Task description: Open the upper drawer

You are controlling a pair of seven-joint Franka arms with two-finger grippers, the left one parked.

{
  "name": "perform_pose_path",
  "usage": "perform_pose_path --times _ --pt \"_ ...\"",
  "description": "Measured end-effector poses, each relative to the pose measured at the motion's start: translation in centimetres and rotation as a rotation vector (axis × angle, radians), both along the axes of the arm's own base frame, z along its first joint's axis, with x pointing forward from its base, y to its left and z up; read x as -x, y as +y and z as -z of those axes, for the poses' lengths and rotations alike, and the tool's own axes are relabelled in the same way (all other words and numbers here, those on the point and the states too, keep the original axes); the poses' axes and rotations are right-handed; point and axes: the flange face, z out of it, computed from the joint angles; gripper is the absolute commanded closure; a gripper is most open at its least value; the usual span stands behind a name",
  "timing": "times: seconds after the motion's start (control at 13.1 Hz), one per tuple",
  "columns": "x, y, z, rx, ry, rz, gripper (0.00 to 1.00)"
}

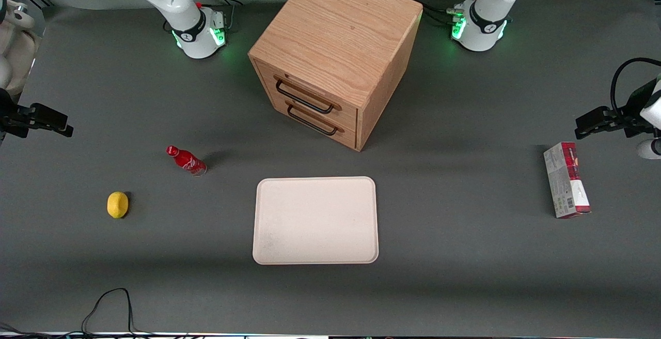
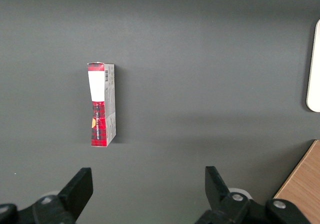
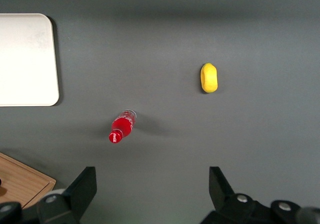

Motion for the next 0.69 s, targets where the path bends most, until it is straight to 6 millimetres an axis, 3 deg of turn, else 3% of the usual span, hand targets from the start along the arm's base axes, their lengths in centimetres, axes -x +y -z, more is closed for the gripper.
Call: perform_pose_path --times 0.69 --pt "-0.46 0.48 0.28 0.000 -0.001 -0.007 0.00"
